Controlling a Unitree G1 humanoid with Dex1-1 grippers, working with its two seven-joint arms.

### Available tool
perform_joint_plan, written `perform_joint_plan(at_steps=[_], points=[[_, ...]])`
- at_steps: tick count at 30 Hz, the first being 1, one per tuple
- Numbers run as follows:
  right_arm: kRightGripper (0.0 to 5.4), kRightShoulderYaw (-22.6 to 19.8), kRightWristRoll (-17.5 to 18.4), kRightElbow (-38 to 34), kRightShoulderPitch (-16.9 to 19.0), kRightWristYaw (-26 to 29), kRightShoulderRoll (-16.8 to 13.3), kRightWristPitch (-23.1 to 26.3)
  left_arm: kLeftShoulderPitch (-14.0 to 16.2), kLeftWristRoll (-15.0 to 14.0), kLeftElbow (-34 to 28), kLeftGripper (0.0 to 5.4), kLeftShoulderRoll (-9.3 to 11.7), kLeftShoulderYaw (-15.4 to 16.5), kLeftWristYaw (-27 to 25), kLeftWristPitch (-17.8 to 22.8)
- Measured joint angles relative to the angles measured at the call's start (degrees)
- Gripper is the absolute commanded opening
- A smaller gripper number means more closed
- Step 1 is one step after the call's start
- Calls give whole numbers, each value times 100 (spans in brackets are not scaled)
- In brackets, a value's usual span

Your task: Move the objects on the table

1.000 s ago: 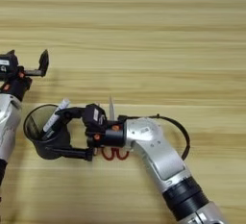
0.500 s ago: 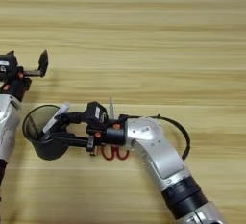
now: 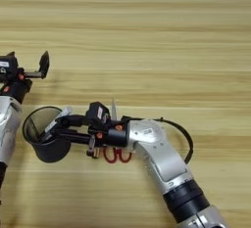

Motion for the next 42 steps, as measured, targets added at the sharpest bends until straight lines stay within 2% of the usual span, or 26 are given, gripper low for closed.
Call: perform_joint_plan(at_steps=[6,13,26,33,42], points=[[105,-99,24,-6,-36,-5,22,-5,-1,0,42,540,0,8,-5,-3],[105,-228,283,-168,-57,-2,34,40,-14,0,91,540,1,14,-13,-17],[105,-871,1279,-739,-180,10,-38,640,-39,0,150,540,5,37,-41,-55],[105,-1272,1641,-803,-317,4,-123,842,-54,0,193,540,9,42,-79,-60],[105,-1843,1910,-739,-503,-22,-245,898,-80,0,247,540,13,56,-116,-84]])
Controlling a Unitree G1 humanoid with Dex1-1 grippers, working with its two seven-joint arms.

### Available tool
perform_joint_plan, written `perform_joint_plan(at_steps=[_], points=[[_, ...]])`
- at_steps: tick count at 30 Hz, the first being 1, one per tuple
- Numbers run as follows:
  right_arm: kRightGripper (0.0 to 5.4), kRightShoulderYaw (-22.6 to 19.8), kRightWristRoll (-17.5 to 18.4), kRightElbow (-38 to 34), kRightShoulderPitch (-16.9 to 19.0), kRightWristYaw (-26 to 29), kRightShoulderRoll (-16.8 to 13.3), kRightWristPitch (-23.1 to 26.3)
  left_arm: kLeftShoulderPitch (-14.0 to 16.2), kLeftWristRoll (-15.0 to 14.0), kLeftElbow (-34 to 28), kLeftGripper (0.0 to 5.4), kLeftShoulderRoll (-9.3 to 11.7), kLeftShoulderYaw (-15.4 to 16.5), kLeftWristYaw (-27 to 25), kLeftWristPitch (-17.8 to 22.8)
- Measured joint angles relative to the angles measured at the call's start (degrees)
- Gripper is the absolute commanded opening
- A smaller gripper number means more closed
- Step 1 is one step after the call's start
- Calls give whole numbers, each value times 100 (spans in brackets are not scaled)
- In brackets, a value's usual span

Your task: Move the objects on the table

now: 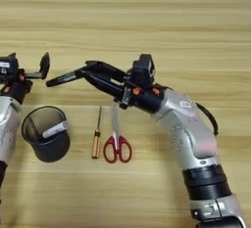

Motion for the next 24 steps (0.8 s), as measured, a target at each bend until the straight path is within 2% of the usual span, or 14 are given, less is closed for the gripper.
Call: perform_joint_plan(at_steps=[11,17,20,24], points=[[105,-338,-183,592,-2,-111,-106,-158,-35,-4,121,540,19,44,-65,-77],[105,-341,-676,1052,-16,-228,-133,-506,-51,-4,152,540,29,58,-118,-118],[105,-343,-931,1210,-21,-246,-241,-719,-58,-4,183,540,29,57,-121,-125],[105,-361,-1441,1444,-20,-365,-503,-1166,-60,-3,187,540,28,56,-121,-134]])
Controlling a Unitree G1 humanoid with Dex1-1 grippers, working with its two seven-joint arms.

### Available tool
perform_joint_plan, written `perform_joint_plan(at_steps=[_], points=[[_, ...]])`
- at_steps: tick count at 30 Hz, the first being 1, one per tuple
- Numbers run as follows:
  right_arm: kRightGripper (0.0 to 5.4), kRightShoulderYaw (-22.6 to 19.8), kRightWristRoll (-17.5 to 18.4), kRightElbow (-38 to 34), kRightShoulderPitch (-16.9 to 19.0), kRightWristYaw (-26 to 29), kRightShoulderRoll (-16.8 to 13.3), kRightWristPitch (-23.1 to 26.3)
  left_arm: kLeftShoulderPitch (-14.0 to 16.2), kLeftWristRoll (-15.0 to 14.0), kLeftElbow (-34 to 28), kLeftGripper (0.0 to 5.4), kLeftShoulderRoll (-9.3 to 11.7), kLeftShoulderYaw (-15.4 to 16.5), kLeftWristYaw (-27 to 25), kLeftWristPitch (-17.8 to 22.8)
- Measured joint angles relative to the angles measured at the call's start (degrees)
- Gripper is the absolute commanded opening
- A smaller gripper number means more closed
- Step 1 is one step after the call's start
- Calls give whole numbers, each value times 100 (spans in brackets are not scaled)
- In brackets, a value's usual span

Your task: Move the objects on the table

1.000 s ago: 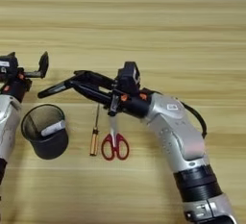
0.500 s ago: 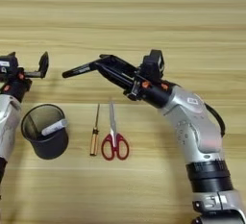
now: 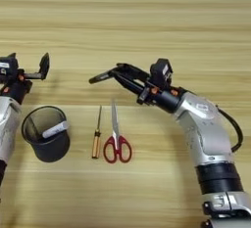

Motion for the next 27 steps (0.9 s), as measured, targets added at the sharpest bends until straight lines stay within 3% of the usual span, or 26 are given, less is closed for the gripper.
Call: perform_joint_plan(at_steps=[5,10,13,18,27], points=[[105,-45,-375,65,2,-93,-307,-393,-1,1,1,540,-1,-1,1,-21],[105,-27,-1003,-195,119,-130,-856,-884,-2,4,0,540,-12,-9,5,-29],[105,26,-1398,-366,309,-127,-1194,-1152,-2,5,1,540,-16,-15,10,-31],[105,296,-2002,-491,644,-155,-1507,-1506,-9,9,7,540,-25,-28,16,-36],[105,522,-2151,-703,1041,-121,-1837,-1701,-20,8,35,540,-27,-49,16,-42]])
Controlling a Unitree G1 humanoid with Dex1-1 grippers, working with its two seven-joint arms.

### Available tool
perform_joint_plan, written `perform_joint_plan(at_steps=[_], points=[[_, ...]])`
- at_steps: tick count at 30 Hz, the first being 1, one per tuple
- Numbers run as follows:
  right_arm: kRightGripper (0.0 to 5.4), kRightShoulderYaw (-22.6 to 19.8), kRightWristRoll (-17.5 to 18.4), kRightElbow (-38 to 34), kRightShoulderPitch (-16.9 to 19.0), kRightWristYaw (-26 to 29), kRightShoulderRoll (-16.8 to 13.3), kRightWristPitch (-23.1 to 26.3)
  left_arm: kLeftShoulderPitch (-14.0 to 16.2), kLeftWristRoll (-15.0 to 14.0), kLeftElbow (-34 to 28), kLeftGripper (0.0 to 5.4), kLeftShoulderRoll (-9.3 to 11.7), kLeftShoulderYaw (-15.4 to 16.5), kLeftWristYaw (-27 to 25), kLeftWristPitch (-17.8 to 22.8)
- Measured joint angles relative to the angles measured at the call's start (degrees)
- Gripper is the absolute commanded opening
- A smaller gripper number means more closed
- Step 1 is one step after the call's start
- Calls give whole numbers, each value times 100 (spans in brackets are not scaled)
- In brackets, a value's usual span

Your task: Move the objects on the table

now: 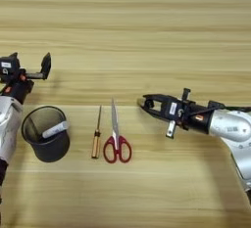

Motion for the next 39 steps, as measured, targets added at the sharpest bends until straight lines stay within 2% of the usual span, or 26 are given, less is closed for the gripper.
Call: perform_joint_plan(at_steps=[8,9,13,23,32,39], points=[[105,200,30,-20,58,-2,-39,-71,-9,-2,36,540,9,8,-6,-16],[134,206,40,-15,63,-4,-42,-72,-10,-3,40,540,9,9,-7,-18],[189,369,50,70,157,19,-91,-66,-13,-3,67,540,11,16,-10,-25],[301,595,-27,364,361,128,-119,-20,-14,-3,74,540,12,30,-13,-46],[397,599,-12,360,360,126,-118,-20,-14,-3,78,540,15,39,-16,-48],[472,575,275,265,333,131,-99,13,-18,-3,89,540,16,43,-17,-50]])
